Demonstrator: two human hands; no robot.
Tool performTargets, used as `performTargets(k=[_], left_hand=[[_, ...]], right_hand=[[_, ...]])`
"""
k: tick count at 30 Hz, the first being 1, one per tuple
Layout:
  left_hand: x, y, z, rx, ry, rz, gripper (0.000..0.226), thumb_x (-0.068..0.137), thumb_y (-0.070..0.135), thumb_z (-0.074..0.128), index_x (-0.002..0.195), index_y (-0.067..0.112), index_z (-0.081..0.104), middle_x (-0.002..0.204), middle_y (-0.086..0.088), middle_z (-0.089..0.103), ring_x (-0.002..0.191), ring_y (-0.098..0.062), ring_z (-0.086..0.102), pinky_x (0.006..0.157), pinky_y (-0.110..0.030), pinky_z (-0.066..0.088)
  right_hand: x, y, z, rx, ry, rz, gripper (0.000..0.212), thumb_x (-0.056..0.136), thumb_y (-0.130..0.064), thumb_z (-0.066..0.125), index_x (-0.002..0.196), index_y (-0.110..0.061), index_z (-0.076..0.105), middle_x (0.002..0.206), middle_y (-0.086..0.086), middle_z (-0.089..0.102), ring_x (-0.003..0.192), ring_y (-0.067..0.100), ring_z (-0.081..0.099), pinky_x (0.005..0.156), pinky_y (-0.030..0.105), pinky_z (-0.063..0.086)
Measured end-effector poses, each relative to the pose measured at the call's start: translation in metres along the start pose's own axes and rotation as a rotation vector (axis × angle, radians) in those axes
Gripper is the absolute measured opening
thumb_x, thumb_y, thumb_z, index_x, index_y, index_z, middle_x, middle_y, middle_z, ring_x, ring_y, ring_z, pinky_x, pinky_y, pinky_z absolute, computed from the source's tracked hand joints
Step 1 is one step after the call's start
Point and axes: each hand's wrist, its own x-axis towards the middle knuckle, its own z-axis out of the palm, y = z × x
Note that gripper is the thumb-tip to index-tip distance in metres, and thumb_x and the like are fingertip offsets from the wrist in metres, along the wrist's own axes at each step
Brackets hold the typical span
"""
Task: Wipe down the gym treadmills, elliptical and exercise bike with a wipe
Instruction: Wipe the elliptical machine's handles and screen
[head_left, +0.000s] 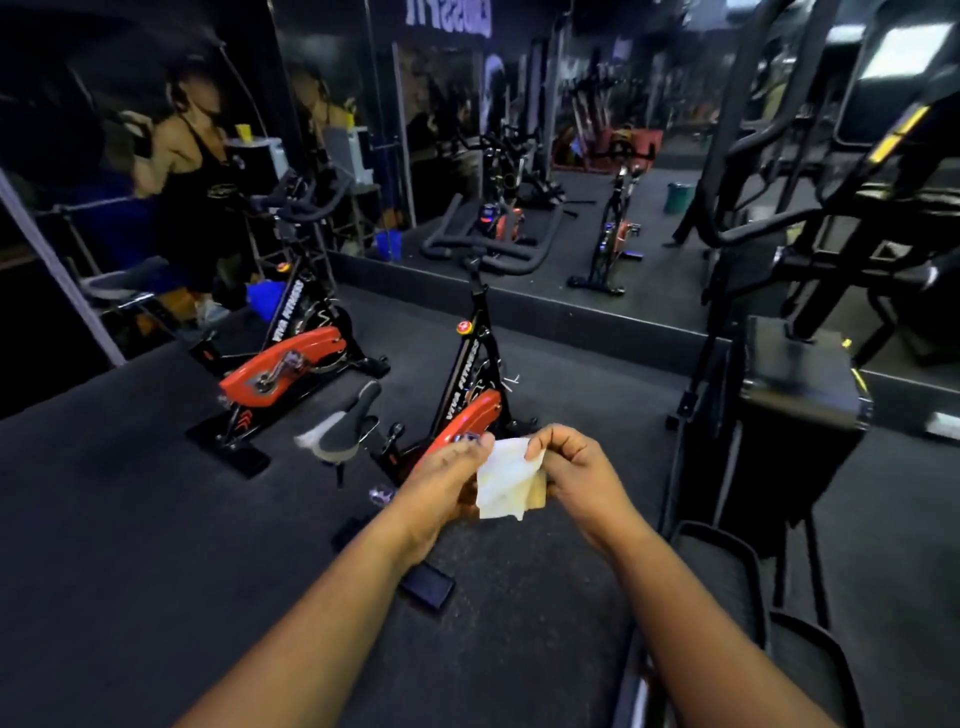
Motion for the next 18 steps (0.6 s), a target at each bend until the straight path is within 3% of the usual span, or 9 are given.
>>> performTargets(k=[3, 6, 9, 12, 16, 18], left_hand=[[0.052, 0.0, -0.007, 0.035, -0.004, 0.065, 0.016, 0.099, 0.015, 0.066, 0.109, 0.003, 0.07, 0.102, -0.018, 0.076, 0.078, -0.017, 0.07, 0.065, -0.027, 0.056], [0.106, 0.004, -0.018, 0.044, -0.028, 0.115, 0.009, 0.098, 0.007, 0.065, 0.105, 0.003, 0.07, 0.095, -0.011, 0.077, 0.076, -0.012, 0.071, 0.061, -0.024, 0.055], [0.157, 0.015, -0.022, 0.081, -0.13, 0.155, 0.007, 0.1, 0.006, 0.061, 0.101, 0.006, 0.068, 0.089, -0.003, 0.074, 0.077, -0.012, 0.067, 0.065, -0.024, 0.053], [0.199, 0.028, -0.019, 0.116, -0.223, 0.184, 0.009, 0.101, 0.01, 0.059, 0.096, 0.012, 0.067, 0.087, -0.002, 0.073, 0.08, -0.014, 0.065, 0.071, -0.027, 0.051], [0.238, 0.036, -0.004, 0.074, -0.302, 0.145, 0.015, 0.1, 0.017, 0.059, 0.088, 0.019, 0.067, 0.086, -0.008, 0.071, 0.081, -0.024, 0.063, 0.074, -0.041, 0.049], [0.257, 0.039, 0.007, 0.059, -0.321, 0.112, 0.018, 0.101, 0.017, 0.055, 0.087, 0.019, 0.065, 0.084, -0.01, 0.068, 0.079, -0.026, 0.062, 0.071, -0.041, 0.049]], right_hand=[[0.032, 0.008, -0.004, -0.006, 0.104, -0.019, 0.028, 0.092, 0.015, 0.047, 0.087, -0.008, 0.063, 0.092, 0.013, 0.069, 0.064, 0.016, 0.059, 0.051, 0.026, 0.045], [0.061, 0.015, -0.001, 0.048, 0.307, 0.015, 0.024, 0.094, 0.01, 0.046, 0.1, -0.008, 0.061, 0.094, 0.007, 0.068, 0.079, 0.022, 0.063, 0.065, 0.04, 0.052], [0.084, 0.024, 0.004, 0.033, 0.538, 0.084, 0.006, 0.099, -0.016, 0.058, 0.094, -0.016, 0.061, 0.092, 0.004, 0.07, 0.082, 0.017, 0.066, 0.068, 0.04, 0.054], [0.1, 0.031, 0.008, -0.3, 0.584, 0.054, 0.031, 0.093, -0.045, 0.069, 0.083, -0.016, 0.067, 0.081, -0.004, 0.07, 0.075, 0.007, 0.062, 0.071, 0.032, 0.05], [0.121, 0.024, 0.002, -0.329, 0.602, 0.093, 0.023, 0.089, -0.032, 0.077, 0.075, -0.018, 0.064, 0.064, -0.014, 0.064, 0.06, -0.006, 0.055, 0.061, 0.014, 0.042], [0.132, 0.024, -0.012, -0.309, 0.624, 0.094, 0.019, 0.088, -0.027, 0.079, 0.079, -0.015, 0.067, 0.067, -0.011, 0.066, 0.062, -0.003, 0.057, 0.061, 0.015, 0.043]])
